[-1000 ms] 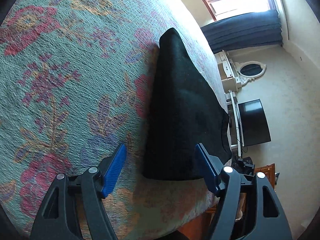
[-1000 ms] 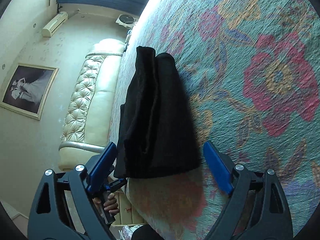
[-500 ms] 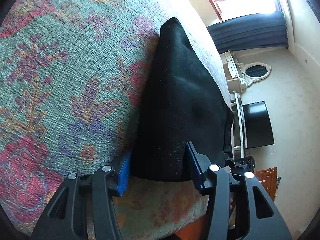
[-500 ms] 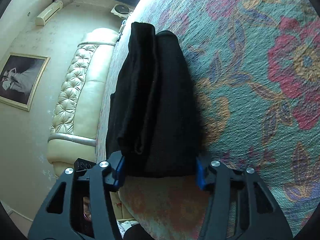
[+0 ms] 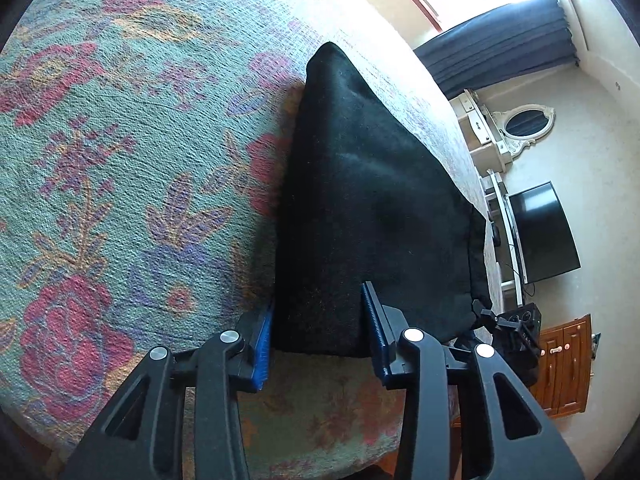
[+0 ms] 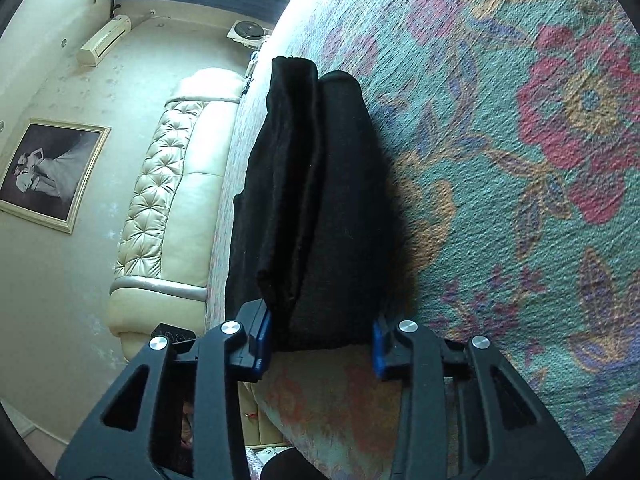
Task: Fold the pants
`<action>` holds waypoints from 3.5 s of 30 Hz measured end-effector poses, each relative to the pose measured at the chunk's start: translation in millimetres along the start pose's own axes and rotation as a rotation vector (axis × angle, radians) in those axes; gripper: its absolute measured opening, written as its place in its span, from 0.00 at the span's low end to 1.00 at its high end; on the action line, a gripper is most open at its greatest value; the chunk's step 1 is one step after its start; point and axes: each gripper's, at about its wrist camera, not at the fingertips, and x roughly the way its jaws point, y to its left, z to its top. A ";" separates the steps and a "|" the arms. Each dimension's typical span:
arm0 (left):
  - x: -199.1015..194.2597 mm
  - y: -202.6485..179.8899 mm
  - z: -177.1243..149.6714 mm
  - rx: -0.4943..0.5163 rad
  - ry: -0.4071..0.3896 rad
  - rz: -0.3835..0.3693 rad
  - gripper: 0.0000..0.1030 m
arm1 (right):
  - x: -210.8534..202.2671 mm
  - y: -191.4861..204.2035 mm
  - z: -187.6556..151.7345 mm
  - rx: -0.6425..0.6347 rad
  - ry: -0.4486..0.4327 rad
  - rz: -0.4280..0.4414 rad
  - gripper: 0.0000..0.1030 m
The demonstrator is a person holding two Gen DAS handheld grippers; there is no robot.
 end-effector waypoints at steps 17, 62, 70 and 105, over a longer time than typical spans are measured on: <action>-2.0 -8.2 6.2 0.028 -0.002 0.026 0.37 | -13.6 -6.4 -16.4 0.005 0.010 -0.001 0.34; 5.3 1.5 22.6 0.086 0.003 -0.012 0.39 | -31.2 -33.2 -32.3 0.010 0.016 0.024 0.35; 4.0 2.4 25.8 0.093 0.001 -0.013 0.41 | -33.2 -34.1 -33.0 0.011 0.015 0.027 0.34; -35.2 -39.9 -7.3 0.285 -0.170 0.531 0.81 | -87.4 -20.8 -42.2 -0.030 -0.003 -0.220 0.80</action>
